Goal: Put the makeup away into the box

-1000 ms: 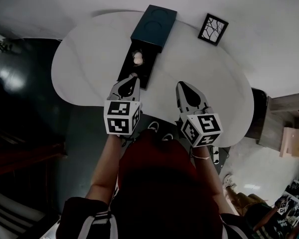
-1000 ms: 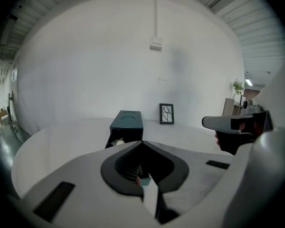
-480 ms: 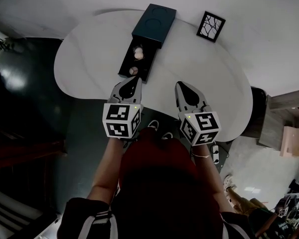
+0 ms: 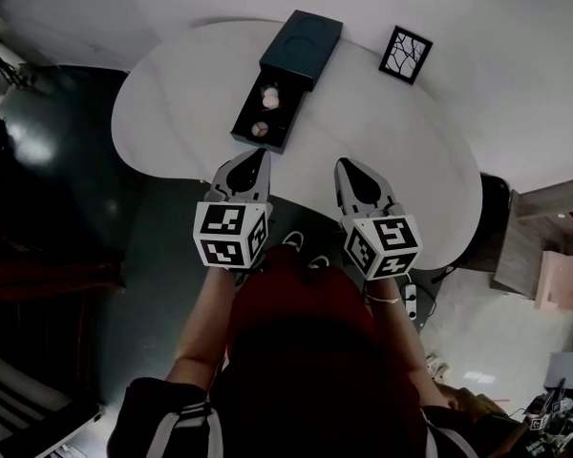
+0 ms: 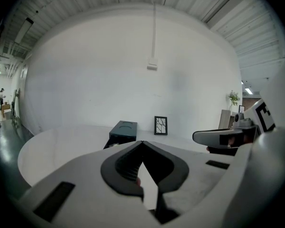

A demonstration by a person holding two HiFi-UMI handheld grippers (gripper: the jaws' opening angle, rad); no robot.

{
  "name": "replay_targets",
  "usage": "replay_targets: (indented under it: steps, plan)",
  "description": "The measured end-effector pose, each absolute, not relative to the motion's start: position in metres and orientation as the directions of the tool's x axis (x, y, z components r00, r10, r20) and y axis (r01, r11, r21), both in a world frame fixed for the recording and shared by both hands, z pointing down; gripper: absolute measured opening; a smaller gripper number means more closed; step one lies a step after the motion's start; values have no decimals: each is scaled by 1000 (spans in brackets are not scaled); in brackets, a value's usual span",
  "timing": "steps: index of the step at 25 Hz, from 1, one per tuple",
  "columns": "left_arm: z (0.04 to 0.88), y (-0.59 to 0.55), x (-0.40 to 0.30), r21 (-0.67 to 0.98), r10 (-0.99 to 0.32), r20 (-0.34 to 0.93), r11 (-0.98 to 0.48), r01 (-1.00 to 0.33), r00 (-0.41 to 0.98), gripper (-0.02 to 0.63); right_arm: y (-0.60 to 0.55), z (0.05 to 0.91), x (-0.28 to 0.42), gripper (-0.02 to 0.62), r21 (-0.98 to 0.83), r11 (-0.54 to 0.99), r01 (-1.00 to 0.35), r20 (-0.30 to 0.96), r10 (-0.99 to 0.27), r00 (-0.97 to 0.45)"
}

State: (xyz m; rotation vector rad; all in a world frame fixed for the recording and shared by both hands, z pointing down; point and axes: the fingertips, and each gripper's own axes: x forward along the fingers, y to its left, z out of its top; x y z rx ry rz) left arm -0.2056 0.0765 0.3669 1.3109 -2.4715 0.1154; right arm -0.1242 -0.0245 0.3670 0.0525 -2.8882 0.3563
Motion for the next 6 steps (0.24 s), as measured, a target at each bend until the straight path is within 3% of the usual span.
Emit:
replay_targets:
  steps: [6]
  plan:
    - [364, 82, -194, 82, -784, 323, 581, -810, -529, 23, -18, 364, -118, 14, -243, 969, -36, 214, 18, -977]
